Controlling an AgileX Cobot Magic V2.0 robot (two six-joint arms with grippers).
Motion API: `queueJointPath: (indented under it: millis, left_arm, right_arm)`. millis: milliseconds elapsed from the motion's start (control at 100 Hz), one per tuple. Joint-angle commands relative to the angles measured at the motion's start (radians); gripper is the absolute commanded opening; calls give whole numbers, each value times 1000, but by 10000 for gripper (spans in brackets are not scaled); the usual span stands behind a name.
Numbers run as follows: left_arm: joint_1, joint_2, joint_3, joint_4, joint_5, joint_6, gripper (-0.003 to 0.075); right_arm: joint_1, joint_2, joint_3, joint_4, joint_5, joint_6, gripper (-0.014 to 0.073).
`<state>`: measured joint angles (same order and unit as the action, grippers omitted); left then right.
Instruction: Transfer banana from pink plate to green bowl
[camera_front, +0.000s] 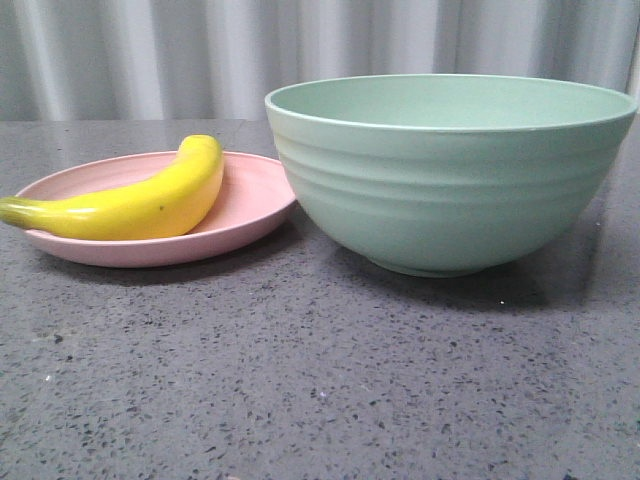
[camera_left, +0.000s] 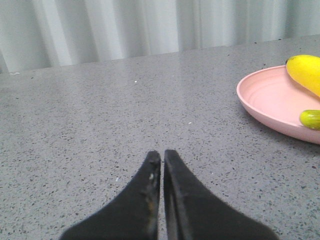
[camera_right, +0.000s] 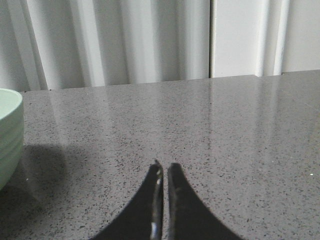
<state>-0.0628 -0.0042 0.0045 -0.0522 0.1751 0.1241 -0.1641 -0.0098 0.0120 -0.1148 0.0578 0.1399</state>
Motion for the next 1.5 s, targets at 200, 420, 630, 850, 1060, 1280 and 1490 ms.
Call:
queueJointPath:
  millis: [200, 420, 630, 850, 1060, 1280, 1490]
  left_arm:
    - [3, -28, 8, -27, -144, -9, -20]
    - [3, -13, -49, -93, -140, -9, -20]
    - [3, 119, -231, -103, -79, -9, -20]
    - [3, 304, -341, -103, -101, -9, -20]
    - [3, 428, -354, -107, -131, -9, 86]
    - [3, 496, -354, -119, -233, -9, 484]
    - [-8, 551, -406, -134, -181, -9, 459]
  right_arm:
    - [-4, -18, 21, -15, -114, -5, -67]
    - [49, 9, -56, -15, -12, -5, -67]
    - [56, 173, -254, -15, 217, -5, -57]
    - [56, 355, -404, 14, 327, -5, -59]
    - [68, 386, -409, 58, 144, -5, -63]
    - [68, 386, -409, 59, 164, -5, -63]
    - [68, 386, -409, 59, 178, -5, -63]
